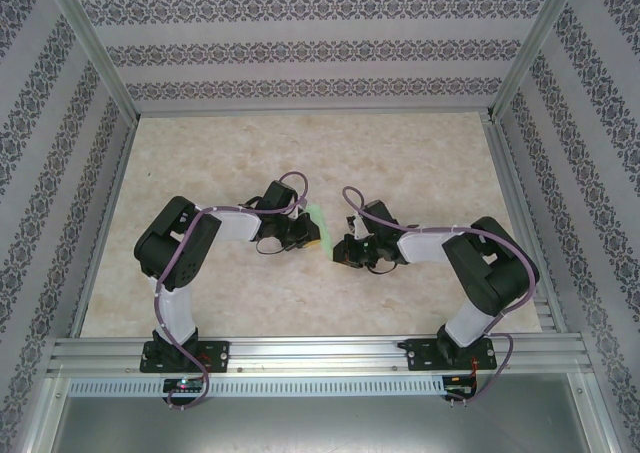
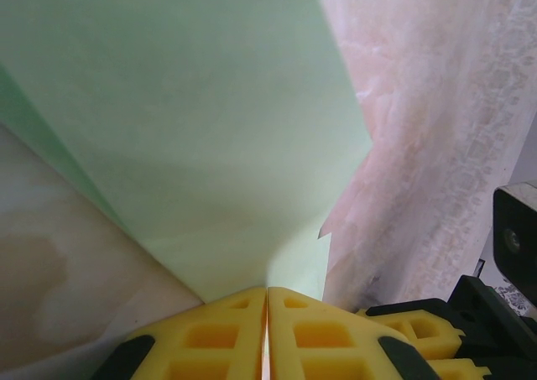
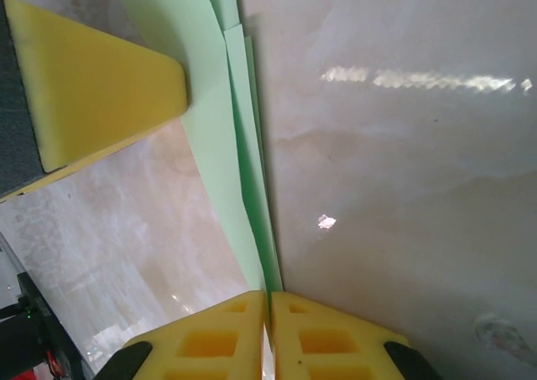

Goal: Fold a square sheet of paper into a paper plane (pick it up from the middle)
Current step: Fold the wing for the fifth time at the center of the table.

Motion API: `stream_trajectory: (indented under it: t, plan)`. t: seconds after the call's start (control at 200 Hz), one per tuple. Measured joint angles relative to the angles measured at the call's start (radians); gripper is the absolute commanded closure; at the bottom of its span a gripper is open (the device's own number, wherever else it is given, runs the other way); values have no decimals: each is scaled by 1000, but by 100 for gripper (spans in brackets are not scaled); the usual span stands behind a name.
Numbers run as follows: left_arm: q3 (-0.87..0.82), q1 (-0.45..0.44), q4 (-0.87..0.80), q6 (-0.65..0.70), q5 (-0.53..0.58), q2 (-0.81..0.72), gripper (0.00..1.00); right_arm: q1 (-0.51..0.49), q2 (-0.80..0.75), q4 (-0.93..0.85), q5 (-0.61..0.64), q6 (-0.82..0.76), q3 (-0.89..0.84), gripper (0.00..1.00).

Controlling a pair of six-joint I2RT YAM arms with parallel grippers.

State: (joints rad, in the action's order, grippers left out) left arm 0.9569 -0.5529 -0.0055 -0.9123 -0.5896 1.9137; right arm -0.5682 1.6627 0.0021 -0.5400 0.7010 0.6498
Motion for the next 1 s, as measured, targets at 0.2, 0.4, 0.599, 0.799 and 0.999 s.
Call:
stream_trajectory:
  t: [0.2,0.4,0.599,0.799,0.999]
  plan:
    - [6,0,-9,0,0,2,88,-14,-42,-76,40,-16,25,78]
    - [11,0,-18,1,0,4,88,-29,-133,-156,87,-26,80,83]
    - [15,0,-24,6,0,6,88,-53,-14,-156,66,-49,201,90]
    - [16,0,-27,8,0,6,89,-53,72,-161,56,-55,223,91]
    - [17,0,-30,8,0,6,89,-45,97,-148,44,-68,216,91]
